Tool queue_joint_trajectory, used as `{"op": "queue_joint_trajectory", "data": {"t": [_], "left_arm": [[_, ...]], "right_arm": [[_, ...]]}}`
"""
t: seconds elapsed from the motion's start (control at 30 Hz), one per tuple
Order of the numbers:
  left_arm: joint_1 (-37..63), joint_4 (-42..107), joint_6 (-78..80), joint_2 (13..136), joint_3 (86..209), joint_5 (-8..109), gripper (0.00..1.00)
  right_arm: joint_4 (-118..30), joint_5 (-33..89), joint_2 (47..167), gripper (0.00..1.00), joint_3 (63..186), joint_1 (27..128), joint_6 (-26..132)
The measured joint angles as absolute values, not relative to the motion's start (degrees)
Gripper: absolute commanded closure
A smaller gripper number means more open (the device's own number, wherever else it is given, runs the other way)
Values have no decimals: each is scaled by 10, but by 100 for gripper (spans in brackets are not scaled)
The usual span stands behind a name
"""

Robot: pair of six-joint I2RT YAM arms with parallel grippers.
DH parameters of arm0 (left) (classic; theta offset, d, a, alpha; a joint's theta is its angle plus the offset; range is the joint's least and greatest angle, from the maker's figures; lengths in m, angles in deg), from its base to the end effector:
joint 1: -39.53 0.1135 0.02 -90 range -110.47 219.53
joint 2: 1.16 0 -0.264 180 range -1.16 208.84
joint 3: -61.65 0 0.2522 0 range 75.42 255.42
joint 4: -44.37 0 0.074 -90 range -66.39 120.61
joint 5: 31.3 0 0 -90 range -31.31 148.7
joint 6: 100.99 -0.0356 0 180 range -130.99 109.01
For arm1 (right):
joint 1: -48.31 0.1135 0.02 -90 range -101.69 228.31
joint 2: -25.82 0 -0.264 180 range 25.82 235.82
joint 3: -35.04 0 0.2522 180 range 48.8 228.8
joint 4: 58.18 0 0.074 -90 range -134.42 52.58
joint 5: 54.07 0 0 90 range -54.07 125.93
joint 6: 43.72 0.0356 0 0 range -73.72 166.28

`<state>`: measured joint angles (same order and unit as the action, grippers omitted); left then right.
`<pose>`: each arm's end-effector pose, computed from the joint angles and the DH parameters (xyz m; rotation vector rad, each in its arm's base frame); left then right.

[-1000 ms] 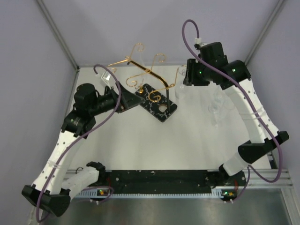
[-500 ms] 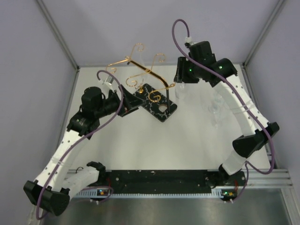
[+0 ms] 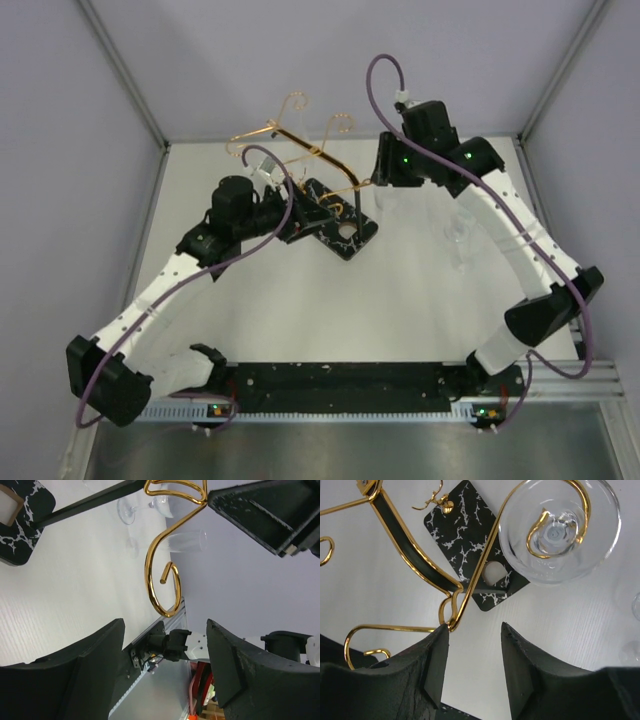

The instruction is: Take the wine glass off the wine glass rack

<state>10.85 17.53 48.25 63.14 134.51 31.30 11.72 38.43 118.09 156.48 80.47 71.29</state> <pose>0.2160 -0.1368 0.3558 -0.1979 2.1385 -1.4323 0.2833 0.1763 0.4287 -0.1218 2.3225 0.4657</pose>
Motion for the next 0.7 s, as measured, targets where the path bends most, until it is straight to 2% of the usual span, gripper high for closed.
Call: {"op": "queue_joint_trajectory", "data": {"t": [0.23,0.43,0.7], "left_arm": [[108,225,498,671,1346,327,47],[108,243,510,694,1352,337,63],[108,250,523,712,1370,347,92]], "right_arm": [[108,389,1095,53,1515,805,712],[93,388,1035,53,1472,805,709],[80,381,1009,53,1429,805,709]]}}
